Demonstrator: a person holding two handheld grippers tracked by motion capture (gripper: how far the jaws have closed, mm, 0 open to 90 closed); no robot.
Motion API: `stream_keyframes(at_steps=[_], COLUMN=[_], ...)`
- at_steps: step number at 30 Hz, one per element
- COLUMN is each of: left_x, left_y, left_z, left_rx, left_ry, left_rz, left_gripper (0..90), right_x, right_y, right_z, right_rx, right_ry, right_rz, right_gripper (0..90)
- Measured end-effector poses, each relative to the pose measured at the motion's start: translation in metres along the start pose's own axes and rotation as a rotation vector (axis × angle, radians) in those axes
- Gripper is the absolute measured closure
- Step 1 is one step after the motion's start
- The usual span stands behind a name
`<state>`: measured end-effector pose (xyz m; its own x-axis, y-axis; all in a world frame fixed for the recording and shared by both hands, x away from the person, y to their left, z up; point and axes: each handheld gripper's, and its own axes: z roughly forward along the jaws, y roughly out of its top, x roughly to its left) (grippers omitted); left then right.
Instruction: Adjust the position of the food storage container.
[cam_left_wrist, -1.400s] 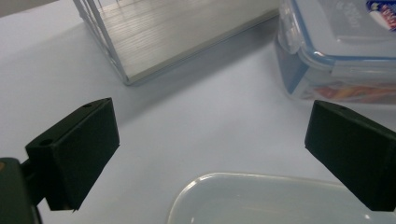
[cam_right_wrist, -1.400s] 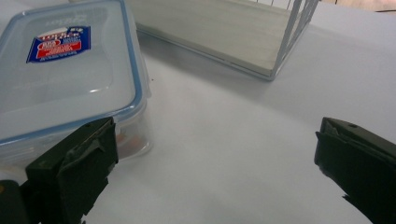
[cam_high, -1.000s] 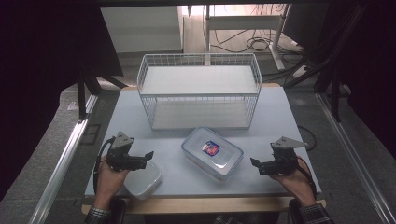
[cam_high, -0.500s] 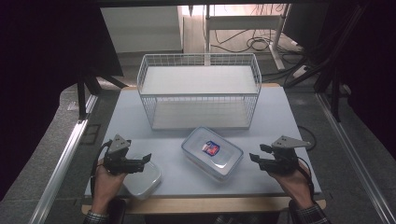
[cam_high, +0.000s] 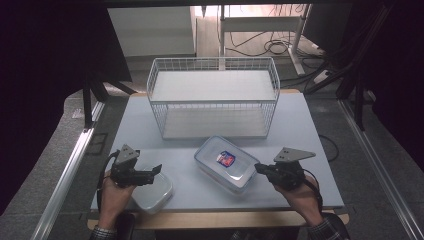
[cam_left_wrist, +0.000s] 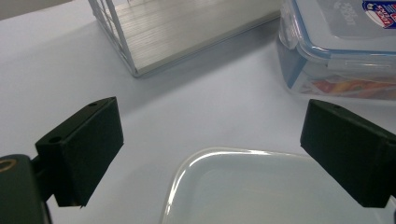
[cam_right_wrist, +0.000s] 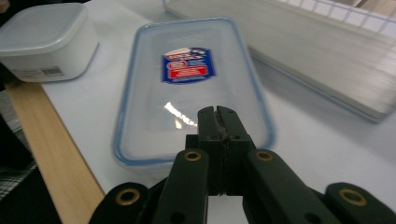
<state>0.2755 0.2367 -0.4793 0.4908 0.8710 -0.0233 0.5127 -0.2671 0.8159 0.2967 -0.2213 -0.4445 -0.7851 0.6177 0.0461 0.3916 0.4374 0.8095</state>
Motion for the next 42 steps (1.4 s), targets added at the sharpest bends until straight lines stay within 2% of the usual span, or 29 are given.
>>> stream_keyframes(at_steps=[1, 5, 6, 8, 13, 16, 19, 20, 21, 23, 24, 25, 26, 28, 29, 30, 31, 33, 35, 40, 42], left_x=[0.000, 0.002, 0.002, 0.003, 0.004, 0.004, -0.001, -0.005, -0.009, -0.018, -0.025, -0.032, -0.040, -0.052, -0.056, -0.063, -0.068, -0.074, -0.076, -0.077, -0.076], left_y=[0.000, -0.001, -0.001, -0.001, -0.001, -0.001, 0.003, 0.005, 0.006, 0.007, 0.007, 0.007, 0.006, 0.003, 0.002, -0.001, -0.004, -0.010, -0.017, -0.028, -0.031], left_z=[0.000, 0.000, 0.001, 0.000, 0.000, -0.001, -0.003, -0.006, -0.009, -0.014, -0.017, -0.020, -0.023, -0.027, -0.028, -0.029, -0.029, -0.028, -0.026, -0.021, -0.020], left_rx=[-0.001, 0.003, 0.005, 0.007, 0.000, 0.007, 0.011, 0.007, 0.000, 0.013, 0.025, 0.035, 0.056, 0.077, 0.089, 0.108, 0.124, 0.152, 0.185, 0.268, 0.295], left_ry=[-0.001, -0.001, 0.000, 0.002, -0.003, -0.012, -0.043, -0.076, -0.089, -0.123, -0.126, -0.123, -0.136, -0.172, -0.190, -0.207, -0.218, -0.236, -0.246, -0.270, -0.296], left_rz=[-0.002, -0.012, -0.013, -0.016, -0.024, -0.033, -0.033, -0.026, -0.023, 0.000, 0.028, 0.053, 0.077, 0.089, 0.092, 0.102, 0.108, 0.122, 0.119, 0.100, 0.102], left_gripper=[5.8, 5.8, 5.8, 5.8, 6.1, 6.1, 6.3, 6.2, 6.6, 13.8, 22.3, 22.3, 30.3, 44.8, 54.8, 70.7, 70.7, 82.2, 88.6, 90.0, 90.0], right_x=[0.000, 0.012, 0.020, 0.023, 0.038, 0.043, 0.048, 0.048, 0.048, 0.048, 0.047, 0.047, 0.047, 0.047, 0.046, 0.047, 0.047, 0.047, 0.047, 0.049, 0.049], right_y=[0.000, 0.004, 0.005, 0.006, 0.007, 0.007, 0.007, 0.006, 0.006, 0.005, 0.005, 0.005, 0.005, 0.005, 0.005, 0.004, 0.004, 0.004, 0.004, 0.003, 0.002], right_z=[0.000, 0.010, 0.016, 0.018, 0.031, 0.035, 0.041, 0.041, 0.042, 0.041, 0.041, 0.041, 0.040, 0.040, 0.040, 0.040, 0.040, 0.041, 0.042, 0.044, 0.045], right_rx=[0.000, 0.003, 0.015, 0.019, 0.033, 0.045, 0.060, 0.063, 0.062, 0.060, 0.057, 0.057, 0.055, 0.056, 0.056, 0.056, 0.056, 0.055, 0.058, 0.064, 0.065], right_ry=[0.000, 0.056, 0.082, 0.088, 0.149, 0.162, 0.168, 0.169, 0.168, 0.169, 0.165, 0.165, 0.166, 0.164, 0.163, 0.161, 0.161, 0.163, 0.164, 0.170, 0.171], right_rz=[0.000, -0.005, -0.026, -0.033, -0.053, -0.067, -0.081, -0.082, -0.083, -0.083, -0.083, -0.083, -0.080, -0.079, -0.079, -0.081, -0.081, -0.079, -0.082, -0.084, -0.080], right_gripper=[89.1, 89.1, 89.0, 89.0, 88.7, 88.0, 87.3, 87.2, 87.1, 86.8, 86.4, 86.4, 86.4, 86.4, 86.4, 86.4, 86.4, 86.4, 86.4, 86.5, 86.5])
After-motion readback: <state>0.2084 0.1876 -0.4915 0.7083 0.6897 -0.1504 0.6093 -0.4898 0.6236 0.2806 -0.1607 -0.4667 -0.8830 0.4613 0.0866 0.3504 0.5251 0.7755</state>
